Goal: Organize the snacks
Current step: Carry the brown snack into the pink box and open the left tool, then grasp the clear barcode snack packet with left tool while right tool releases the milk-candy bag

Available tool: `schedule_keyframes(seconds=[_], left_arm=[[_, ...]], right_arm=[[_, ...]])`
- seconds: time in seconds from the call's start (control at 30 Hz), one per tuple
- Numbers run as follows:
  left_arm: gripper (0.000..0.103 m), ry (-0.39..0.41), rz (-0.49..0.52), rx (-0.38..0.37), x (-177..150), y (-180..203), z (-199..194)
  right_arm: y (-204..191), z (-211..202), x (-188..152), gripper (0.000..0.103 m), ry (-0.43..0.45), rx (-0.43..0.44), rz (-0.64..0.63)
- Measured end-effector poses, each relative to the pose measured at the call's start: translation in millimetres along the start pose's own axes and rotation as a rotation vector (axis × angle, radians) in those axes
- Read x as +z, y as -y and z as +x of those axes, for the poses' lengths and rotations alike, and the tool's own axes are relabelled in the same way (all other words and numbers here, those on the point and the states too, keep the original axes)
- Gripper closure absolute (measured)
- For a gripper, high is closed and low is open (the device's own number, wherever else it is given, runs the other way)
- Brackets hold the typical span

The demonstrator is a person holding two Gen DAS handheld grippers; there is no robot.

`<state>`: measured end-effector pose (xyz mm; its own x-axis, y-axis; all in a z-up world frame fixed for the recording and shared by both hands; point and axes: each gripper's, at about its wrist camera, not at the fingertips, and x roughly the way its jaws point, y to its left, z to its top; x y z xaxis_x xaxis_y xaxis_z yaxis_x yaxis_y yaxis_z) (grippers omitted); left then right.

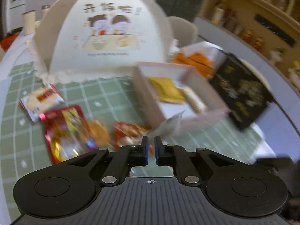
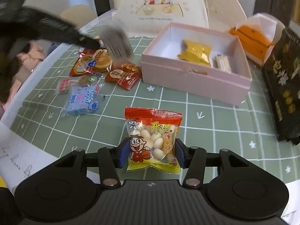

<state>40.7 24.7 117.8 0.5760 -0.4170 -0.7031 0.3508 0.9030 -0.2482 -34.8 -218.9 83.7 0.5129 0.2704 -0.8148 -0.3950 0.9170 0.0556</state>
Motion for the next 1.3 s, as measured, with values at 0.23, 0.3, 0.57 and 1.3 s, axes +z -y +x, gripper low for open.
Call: schedule_keyframes(seconds=[0.23, 0.3, 0.57, 1.3], left_arm=[[0.088, -0.07, -0.006, -0.037, -42.9, 33.5, -0.6], [0.086, -0.081, 0.002, -0.002, -42.1, 40.6, 10.5], [0.081, -0.12, 0.016, -0.032, -3.7, 56.0, 85.0], [0.08, -0.232, 0.281, 0.058, -43.6, 95.4, 81.0]], right_arm=[[13.1, -8.7, -7.5, 0.053, -0.014, -0.057, -0.023], [15.6, -5.9, -9.5, 0.053, -0.028, -0.088, -0.025], [29.0, 0.4, -31.6, 0.052, -0.047, -0.288, 0.017], [77.3, -13.3, -47.6, 0.05, 0.037, -0.139, 0.261]])
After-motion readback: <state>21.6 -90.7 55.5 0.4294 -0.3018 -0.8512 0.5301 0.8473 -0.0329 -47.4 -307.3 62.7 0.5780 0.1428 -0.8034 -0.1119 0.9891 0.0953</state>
